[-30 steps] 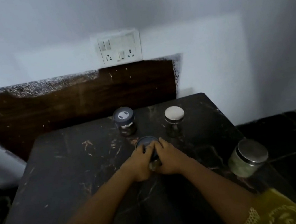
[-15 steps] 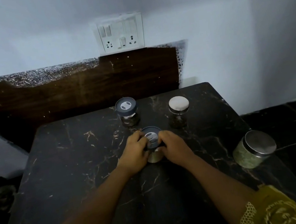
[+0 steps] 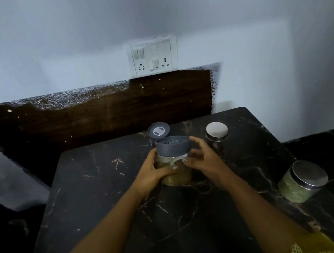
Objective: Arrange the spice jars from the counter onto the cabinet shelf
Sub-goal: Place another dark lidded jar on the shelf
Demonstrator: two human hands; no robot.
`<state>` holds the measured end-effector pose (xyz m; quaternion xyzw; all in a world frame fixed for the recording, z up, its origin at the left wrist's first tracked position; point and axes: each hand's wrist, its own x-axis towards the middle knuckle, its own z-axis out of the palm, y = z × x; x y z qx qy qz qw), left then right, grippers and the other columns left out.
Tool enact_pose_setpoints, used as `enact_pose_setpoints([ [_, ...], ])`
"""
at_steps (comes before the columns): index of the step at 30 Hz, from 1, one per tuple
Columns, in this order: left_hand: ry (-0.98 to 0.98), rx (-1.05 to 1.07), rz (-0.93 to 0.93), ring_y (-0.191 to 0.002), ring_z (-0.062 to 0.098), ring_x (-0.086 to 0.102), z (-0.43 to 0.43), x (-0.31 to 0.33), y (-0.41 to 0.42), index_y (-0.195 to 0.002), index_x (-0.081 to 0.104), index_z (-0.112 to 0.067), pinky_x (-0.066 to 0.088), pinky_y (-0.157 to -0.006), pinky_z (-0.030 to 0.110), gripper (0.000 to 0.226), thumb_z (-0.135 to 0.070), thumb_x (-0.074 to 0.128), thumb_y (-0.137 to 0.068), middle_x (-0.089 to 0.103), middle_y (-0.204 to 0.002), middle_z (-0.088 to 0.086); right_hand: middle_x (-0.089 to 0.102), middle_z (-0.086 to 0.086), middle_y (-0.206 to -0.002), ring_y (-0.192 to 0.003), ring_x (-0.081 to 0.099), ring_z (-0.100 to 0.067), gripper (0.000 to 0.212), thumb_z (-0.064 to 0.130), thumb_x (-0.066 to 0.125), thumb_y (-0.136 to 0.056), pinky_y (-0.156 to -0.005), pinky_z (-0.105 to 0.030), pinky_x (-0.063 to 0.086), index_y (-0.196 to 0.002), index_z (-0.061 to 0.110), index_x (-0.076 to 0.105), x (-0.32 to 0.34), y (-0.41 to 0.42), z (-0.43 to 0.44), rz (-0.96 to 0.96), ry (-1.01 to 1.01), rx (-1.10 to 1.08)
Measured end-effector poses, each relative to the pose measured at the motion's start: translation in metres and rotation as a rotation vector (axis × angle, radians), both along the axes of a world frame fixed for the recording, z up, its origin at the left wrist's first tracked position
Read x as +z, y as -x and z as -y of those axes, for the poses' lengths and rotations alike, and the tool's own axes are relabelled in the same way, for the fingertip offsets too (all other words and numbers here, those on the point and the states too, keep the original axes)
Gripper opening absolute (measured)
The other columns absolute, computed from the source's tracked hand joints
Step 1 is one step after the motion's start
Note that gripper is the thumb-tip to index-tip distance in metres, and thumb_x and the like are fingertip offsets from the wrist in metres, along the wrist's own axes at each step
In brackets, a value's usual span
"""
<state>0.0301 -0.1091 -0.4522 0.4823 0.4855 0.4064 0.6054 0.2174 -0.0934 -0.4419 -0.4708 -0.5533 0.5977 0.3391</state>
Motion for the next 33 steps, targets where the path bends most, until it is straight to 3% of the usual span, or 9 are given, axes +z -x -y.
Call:
enact_pose_setpoints([
  [4, 0.019, -0.036, 0.064, -0.106, 0.018, 0.06, 0.003, 0.015, 0.01, -0.132, 0.041, -0.019, 0.052, -0.083, 0.028, 0.051, -0.008, 0.059, -0.085, 0.058, -0.12, 0.003, 0.056, 0.004, -0.121, -0.109, 0.056, -0.013, 0.058, 0.01, 0.065, -0.083, -0.078, -0.018, 0.048, -0.133, 0.022, 0.039, 0.008, 0.019, 0.012, -0.099, -0.001, 0.003],
  [7, -0.055, -0.008, -0.004, -0.113, 0.017, 0.057, 0.004, 0.022, 0.01, -0.141, 0.031, -0.024, 0.05, -0.091, 0.033, 0.068, -0.027, 0.063, -0.081, 0.053, -0.129, 0.002, 0.051, 0.009, -0.115, -0.096, 0.053, 0.001, 0.069, 0.014, 0.073, -0.078, -0.071, -0.014, 0.046, -0.133, 0.028, 0.033, 0.016, 0.03, 0.014, -0.068, -0.033, -0.1],
  [11, -0.074, 0.074, 0.068, -0.113, 0.019, 0.057, 0.008, 0.034, 0.007, -0.139, 0.026, -0.028, 0.051, -0.092, 0.036, 0.079, -0.04, 0.071, -0.075, 0.051, -0.129, 0.002, 0.048, -0.001, -0.132, -0.112, 0.055, -0.013, 0.08, 0.024, 0.081, -0.07, -0.087, -0.027, 0.051, -0.133, 0.035, 0.033, 0.019, 0.047, 0.016, -0.028, -0.114, -0.076],
  [15, -0.07, 0.122, 0.081, -0.104, 0.02, 0.06, 0.009, 0.047, 0.021, -0.128, 0.031, -0.024, 0.053, -0.084, 0.037, 0.063, -0.024, 0.068, -0.077, 0.052, -0.121, 0.006, 0.049, -0.002, -0.135, -0.119, 0.054, -0.021, 0.093, 0.032, 0.079, -0.061, -0.097, -0.04, 0.049, -0.14, 0.032, 0.029, 0.023, 0.056, 0.017, -0.106, -0.117, 0.019],
  [19, -0.046, 0.114, 0.097, -0.105, 0.023, 0.061, 0.015, 0.048, 0.026, -0.126, 0.039, -0.023, 0.052, -0.088, 0.041, 0.044, -0.026, 0.059, -0.088, 0.055, -0.119, 0.007, 0.059, -0.006, -0.124, -0.112, 0.06, -0.025, 0.078, 0.02, 0.081, -0.062, -0.095, -0.047, 0.05, -0.13, 0.03, 0.043, 0.026, 0.067, 0.02, -0.217, -0.079, -0.03],
  [22, -0.147, 0.143, -0.097, -0.11, 0.02, 0.057, 0.012, 0.048, 0.032, -0.126, 0.04, -0.035, 0.05, -0.094, 0.042, 0.049, -0.045, 0.06, -0.082, 0.051, -0.126, 0.005, 0.058, -0.003, -0.121, -0.108, 0.061, -0.02, 0.074, 0.009, 0.08, -0.069, -0.09, -0.039, 0.053, -0.127, 0.034, 0.041, 0.029, 0.077, 0.021, -0.171, -0.124, -0.138],
  [25, -0.198, 0.119, -0.11, -0.111, 0.016, 0.055, 0.016, 0.055, 0.03, -0.131, 0.03, -0.031, 0.051, -0.092, 0.033, 0.061, -0.025, 0.068, -0.083, 0.05, -0.12, -0.003, 0.05, 0.007, -0.122, -0.109, 0.055, -0.014, 0.089, 0.011, 0.082, -0.066, -0.093, -0.039, 0.051, -0.129, 0.044, 0.029, 0.033, 0.085, 0.022, -0.068, -0.191, -0.155],
  [27, -0.191, 0.153, -0.124, -0.112, 0.019, 0.056, 0.014, 0.056, 0.03, -0.138, 0.026, -0.025, 0.05, -0.095, 0.039, 0.08, -0.021, 0.075, -0.076, 0.051, -0.124, 0.001, 0.046, 0.013, -0.121, -0.111, 0.053, -0.012, 0.09, 0.004, 0.079, -0.069, -0.095, -0.038, 0.05, -0.127, 0.049, 0.026, 0.036, 0.086, 0.022, -0.022, -0.244, -0.082],
  [33, -0.096, 0.097, 0.172, -0.104, 0.026, 0.062, 0.022, 0.062, 0.052, -0.131, 0.037, -0.019, 0.055, -0.082, 0.037, 0.07, -0.019, 0.068, -0.069, 0.057, -0.119, 0.011, 0.05, -0.005, -0.136, -0.117, 0.057, -0.026, 0.106, 0.026, 0.079, -0.058, -0.097, -0.052, 0.047, -0.145, 0.041, 0.02, 0.039, 0.089, 0.024, -0.188, -0.102, 0.011],
])
